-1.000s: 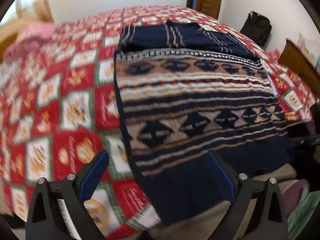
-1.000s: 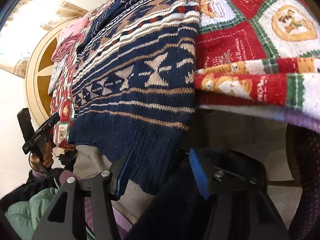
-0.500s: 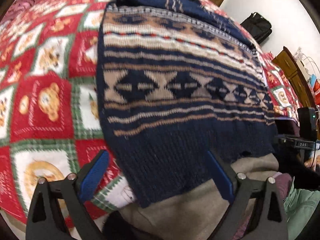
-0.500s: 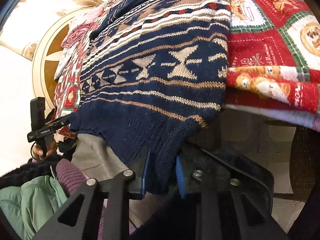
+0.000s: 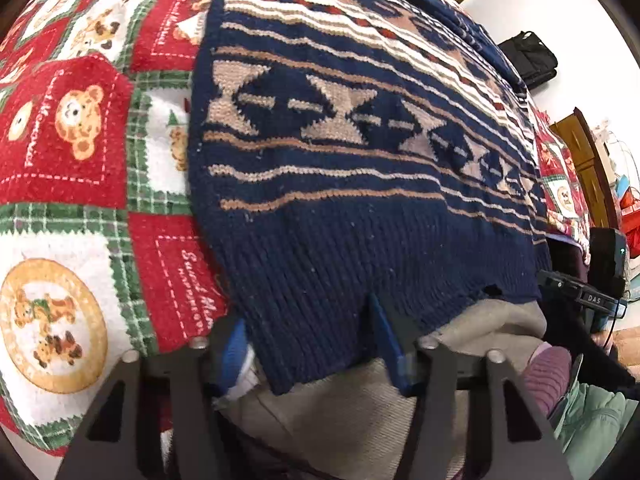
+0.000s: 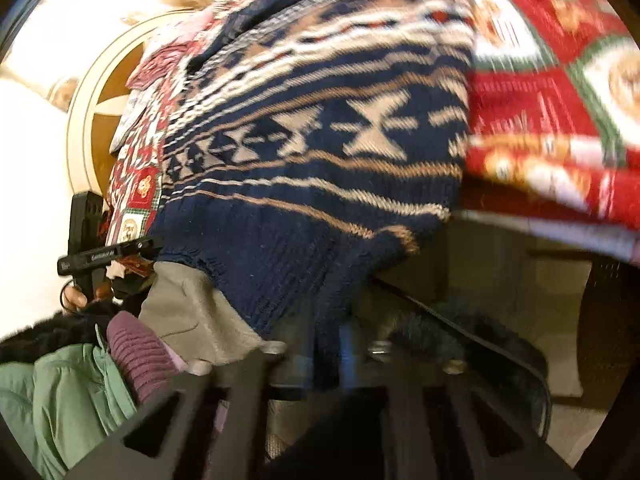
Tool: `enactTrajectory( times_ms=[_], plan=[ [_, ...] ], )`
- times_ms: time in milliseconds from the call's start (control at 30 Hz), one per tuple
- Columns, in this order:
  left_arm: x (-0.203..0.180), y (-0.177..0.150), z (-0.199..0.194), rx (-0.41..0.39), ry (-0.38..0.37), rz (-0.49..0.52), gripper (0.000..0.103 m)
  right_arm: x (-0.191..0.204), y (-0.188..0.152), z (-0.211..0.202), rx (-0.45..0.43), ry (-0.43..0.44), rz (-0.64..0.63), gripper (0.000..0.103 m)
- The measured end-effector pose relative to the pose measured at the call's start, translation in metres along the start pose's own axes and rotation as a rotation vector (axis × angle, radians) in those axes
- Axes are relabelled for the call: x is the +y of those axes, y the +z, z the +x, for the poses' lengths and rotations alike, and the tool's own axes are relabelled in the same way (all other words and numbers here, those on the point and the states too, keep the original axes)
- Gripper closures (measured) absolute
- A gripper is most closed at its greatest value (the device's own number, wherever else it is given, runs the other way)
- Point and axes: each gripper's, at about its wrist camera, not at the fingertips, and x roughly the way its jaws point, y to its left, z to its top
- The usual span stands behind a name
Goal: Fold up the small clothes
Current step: 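Grasp the hem with both grippers and lift it, then fold the hem up toward the collar with both grippers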
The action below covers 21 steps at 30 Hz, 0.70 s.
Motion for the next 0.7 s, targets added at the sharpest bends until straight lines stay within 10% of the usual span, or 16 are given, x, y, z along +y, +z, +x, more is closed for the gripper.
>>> enactTrajectory(
  times_ms=[133,433,700],
  plan=[
    [-0.004,0.004,-0.011,-0.042,0.001,0.005,0.085,0.014,0.004,-0.016,-0.061,0.007,-0.065,0.095],
    [-0.011,0.033,-0.066,-0.189,-0.097,-0.019,0.090,0.008,0.052,-0.071,-0.212,0.270,0.056,0.095],
    [-0.032,0.105,-0.095,-0.329,-0.076,0.021,0.091,-0.028,0.131,-0.082,-0.349,0.332,0.248,0.095]
  ],
)
